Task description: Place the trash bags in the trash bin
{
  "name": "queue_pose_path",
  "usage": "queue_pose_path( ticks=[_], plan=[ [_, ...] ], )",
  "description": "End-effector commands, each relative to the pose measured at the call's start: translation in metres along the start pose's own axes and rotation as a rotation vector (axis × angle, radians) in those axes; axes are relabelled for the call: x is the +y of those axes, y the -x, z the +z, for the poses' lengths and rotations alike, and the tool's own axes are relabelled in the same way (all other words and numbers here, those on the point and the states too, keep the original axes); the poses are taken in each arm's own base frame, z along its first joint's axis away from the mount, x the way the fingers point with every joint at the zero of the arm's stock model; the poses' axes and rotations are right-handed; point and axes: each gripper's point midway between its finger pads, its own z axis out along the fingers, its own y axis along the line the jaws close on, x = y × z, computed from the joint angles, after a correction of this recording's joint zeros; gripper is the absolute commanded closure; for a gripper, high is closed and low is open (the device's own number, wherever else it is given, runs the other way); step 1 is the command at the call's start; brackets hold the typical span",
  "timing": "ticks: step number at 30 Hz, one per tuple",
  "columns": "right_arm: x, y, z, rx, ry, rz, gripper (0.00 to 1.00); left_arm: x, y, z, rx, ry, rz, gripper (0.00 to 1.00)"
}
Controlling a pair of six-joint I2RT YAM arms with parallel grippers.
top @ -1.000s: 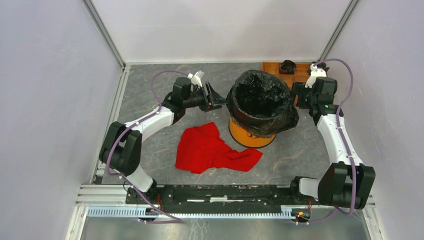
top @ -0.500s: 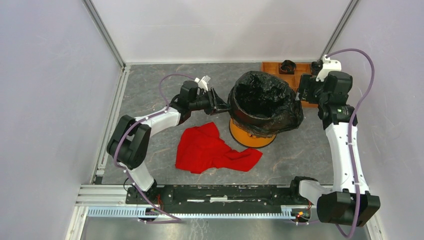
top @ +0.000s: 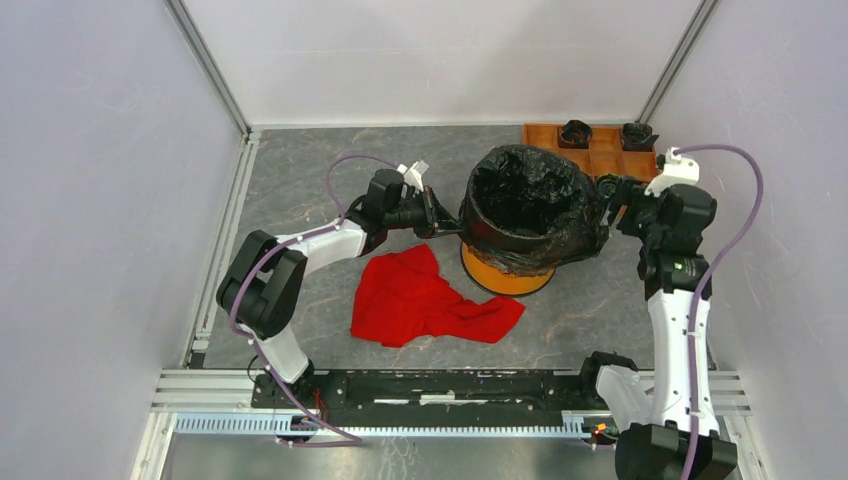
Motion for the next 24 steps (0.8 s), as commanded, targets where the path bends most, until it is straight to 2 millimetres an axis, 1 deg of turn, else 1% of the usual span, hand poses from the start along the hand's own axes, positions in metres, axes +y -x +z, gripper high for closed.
queue_pose_path(
  ticks=[1,4,6,7,9,10,11,13,16,19,21,24],
  plan=[
    [0.015,-0.017,0.012,-0.028,0.119,0.065,0.23,-0.011,0.001,0.001,0.004,-0.044,0.014,0.88],
    [0.023,-0.037,0.023,-0.009,0.183,0.077,0.25,-0.01,0.001,0.002,0.003,-0.041,0.011,0.92],
    [0.025,-0.042,0.028,-0.016,0.202,0.085,0.28,-0.01,0.002,0.002,-0.004,-0.037,0.011,0.96],
    [0.027,-0.042,0.031,-0.028,0.215,0.09,0.31,-0.009,0.002,0.002,-0.006,-0.033,0.009,0.98],
    [0.028,-0.046,0.038,-0.039,0.227,0.107,0.39,-0.006,0.002,0.003,-0.012,-0.024,0.0,0.98],
    [0.028,-0.051,0.042,-0.035,0.226,0.128,0.47,-0.005,0.002,0.004,-0.012,-0.02,-0.004,0.98],
    [0.028,-0.059,0.046,-0.027,0.227,0.149,0.52,-0.005,0.002,0.004,-0.015,-0.016,-0.007,0.98],
    [0.032,-0.062,0.054,-0.053,0.256,0.173,0.57,-0.002,0.002,0.004,-0.025,-0.003,-0.01,0.98],
    [0.038,-0.075,0.06,-0.041,0.296,0.194,0.58,0.004,0.001,0.004,-0.037,0.021,-0.009,0.98],
    [0.039,-0.09,0.063,-0.021,0.303,0.194,0.59,0.01,0.0,0.003,-0.044,0.05,0.006,0.98],
    [0.038,-0.098,0.065,-0.002,0.297,0.184,0.59,0.016,0.0,0.002,-0.05,0.071,0.012,0.98],
    [0.03,-0.107,0.07,0.019,0.26,0.156,0.59,0.023,-0.001,0.002,-0.058,0.098,0.019,0.98]
  ],
)
